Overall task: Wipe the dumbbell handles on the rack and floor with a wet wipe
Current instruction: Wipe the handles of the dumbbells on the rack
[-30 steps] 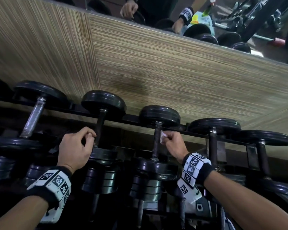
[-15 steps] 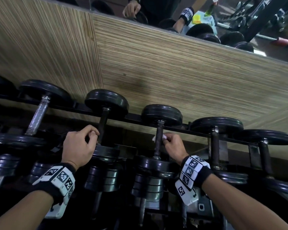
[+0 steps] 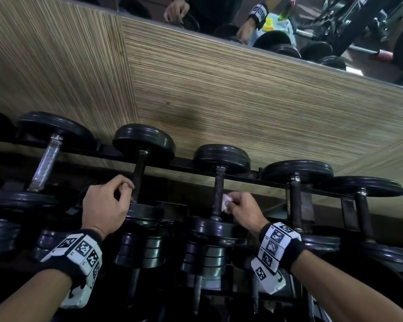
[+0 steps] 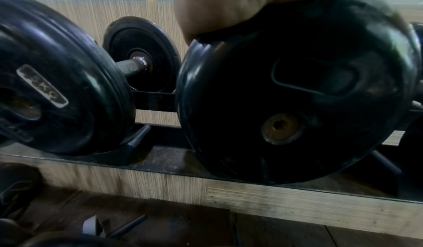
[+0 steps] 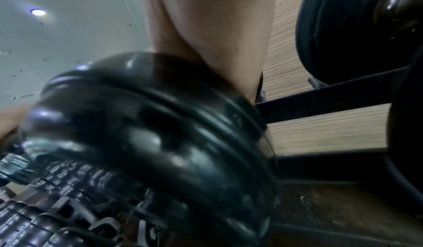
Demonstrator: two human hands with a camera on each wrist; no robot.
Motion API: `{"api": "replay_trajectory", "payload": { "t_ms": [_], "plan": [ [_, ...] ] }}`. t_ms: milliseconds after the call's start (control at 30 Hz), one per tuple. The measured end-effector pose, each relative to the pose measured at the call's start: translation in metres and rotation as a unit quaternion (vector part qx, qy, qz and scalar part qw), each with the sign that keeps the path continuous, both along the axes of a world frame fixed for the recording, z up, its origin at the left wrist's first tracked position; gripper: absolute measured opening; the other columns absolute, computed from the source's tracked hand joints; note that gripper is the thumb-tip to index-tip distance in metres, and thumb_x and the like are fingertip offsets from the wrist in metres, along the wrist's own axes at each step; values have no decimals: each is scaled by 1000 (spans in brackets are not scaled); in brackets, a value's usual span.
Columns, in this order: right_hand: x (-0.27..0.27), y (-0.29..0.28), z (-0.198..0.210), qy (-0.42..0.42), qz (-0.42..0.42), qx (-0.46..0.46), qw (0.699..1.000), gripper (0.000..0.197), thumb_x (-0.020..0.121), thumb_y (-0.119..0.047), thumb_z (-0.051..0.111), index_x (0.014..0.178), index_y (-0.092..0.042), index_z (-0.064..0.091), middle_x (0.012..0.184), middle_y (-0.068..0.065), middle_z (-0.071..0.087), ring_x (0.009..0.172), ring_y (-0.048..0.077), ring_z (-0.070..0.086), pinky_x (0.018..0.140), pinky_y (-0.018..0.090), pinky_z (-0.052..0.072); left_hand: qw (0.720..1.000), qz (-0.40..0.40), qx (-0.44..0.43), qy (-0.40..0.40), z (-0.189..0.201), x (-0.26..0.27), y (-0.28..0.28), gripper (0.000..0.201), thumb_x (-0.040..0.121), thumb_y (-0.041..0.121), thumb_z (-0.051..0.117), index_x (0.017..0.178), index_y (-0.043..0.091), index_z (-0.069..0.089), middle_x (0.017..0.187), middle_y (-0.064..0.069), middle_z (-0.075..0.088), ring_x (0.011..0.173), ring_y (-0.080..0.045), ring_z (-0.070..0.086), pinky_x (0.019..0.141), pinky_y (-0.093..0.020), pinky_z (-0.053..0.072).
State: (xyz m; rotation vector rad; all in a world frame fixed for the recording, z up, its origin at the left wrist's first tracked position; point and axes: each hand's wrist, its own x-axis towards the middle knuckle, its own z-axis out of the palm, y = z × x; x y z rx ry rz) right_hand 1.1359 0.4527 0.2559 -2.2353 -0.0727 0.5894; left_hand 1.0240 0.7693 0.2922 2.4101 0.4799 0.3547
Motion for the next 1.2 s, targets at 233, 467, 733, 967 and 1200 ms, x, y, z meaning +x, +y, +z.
{"api": "replay_trajectory", "payload": {
  "t_ms": [233, 467, 733, 967, 1200],
  "plan": [
    [2, 8, 2, 31, 19, 2, 999, 26, 95, 3, 54, 78, -2, 72, 61, -7, 64, 53, -2, 55, 58, 15, 42, 1000, -2, -6, 10, -1, 0, 2, 22, 94, 12, 56, 80, 28, 62, 57, 10, 65, 53, -13, 60, 56, -20, 38],
    [2, 5, 8, 81, 44, 10, 996, 25, 94, 8, 55, 76, -2, 69, 71, 1, 66, 58, -1, 58, 61, 15, 45, 1000, -5, -12, 4, -3, -1, 3, 19, 94, 22, 49, 81, 29, 61, 57, 10, 65, 51, -13, 60, 55, -25, 41],
    [3, -6, 14, 93, 77, -36, 992, 22, 92, 3, 59, 76, -2, 73, 67, 2, 68, 60, 5, 59, 60, 17, 45, 1000, 7, -16, 16, 1, -1, 0, 21, 95, 11, 56, 82, 26, 64, 59, 12, 66, 52, -13, 60, 58, -20, 38],
    [40, 16, 16, 13, -53, 29, 998, 26, 96, 6, 55, 84, -10, 72, 64, 1, 65, 56, 8, 57, 59, 23, 49, 1000, 0, -29, -1, -1, -1, 1, 21, 88, 32, 43, 81, 28, 62, 59, 14, 66, 53, -12, 60, 58, -28, 42],
    [40, 19, 14, -10, -6, -5, 1000, 26, 97, 0, 56, 83, -13, 73, 72, -2, 68, 64, 8, 58, 68, 26, 47, 1000, 0, -24, 1, -2, -1, 2, 22, 88, 31, 42, 80, 28, 62, 59, 13, 66, 54, -13, 60, 61, -34, 47]
  ]
}}
